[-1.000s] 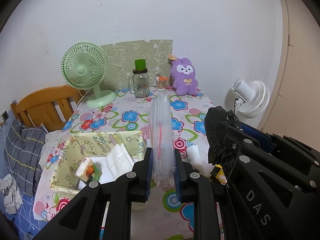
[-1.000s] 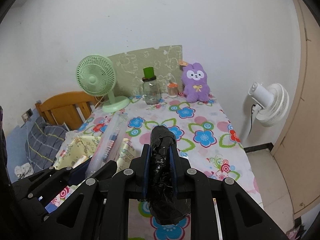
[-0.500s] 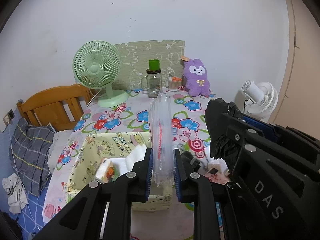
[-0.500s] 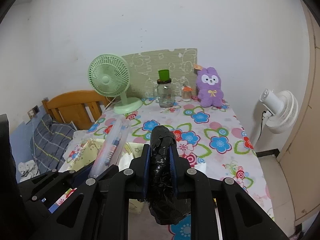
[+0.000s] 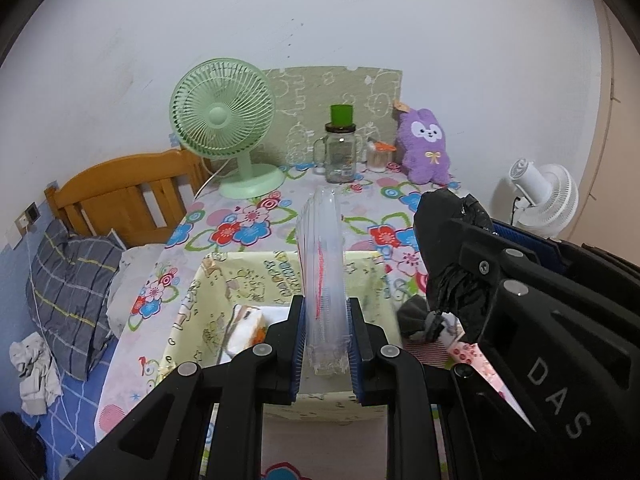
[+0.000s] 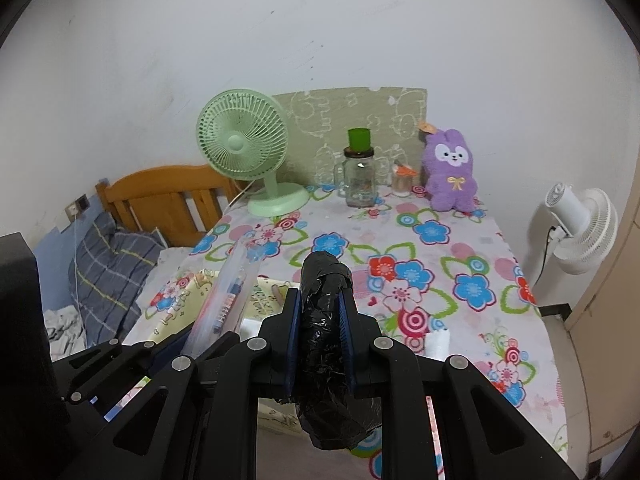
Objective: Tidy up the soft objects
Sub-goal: 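Carry the clear bag and black cloth over the yellow-green box with both grippers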
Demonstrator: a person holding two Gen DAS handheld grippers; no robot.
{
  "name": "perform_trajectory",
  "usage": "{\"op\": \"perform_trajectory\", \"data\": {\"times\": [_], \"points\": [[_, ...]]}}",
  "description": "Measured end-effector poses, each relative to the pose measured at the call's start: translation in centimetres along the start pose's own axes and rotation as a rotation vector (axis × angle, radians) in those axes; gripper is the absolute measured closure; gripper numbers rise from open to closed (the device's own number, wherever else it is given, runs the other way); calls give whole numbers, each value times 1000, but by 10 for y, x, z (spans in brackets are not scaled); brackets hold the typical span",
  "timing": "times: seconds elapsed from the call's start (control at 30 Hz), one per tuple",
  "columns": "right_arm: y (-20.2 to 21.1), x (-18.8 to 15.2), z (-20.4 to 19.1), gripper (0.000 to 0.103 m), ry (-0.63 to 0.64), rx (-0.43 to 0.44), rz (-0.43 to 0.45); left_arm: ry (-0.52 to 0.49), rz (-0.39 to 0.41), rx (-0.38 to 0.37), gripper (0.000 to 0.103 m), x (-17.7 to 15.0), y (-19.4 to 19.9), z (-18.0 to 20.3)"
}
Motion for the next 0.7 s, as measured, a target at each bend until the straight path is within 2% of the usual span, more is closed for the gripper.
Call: {"op": "perform_trajectory", "data": {"times": [0.37,0.7], "points": [[-32,-3,-23,81,17,40,-39,18,-55,37,86,-13,-26,-27],[-71,-17,-36,82,20,69,-114,32,-132,67,86,-30,-60,-47]]}}
Point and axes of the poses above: each gripper's, at about its wrist camera, not at the fingertips, and y roughly against the way its jaws point, z to its right, x to its top, the point moved 10 cm from there along -y, roughly the way its jaws point, and after that the axes turned 5 degrees about x, right-handed, at the moved point
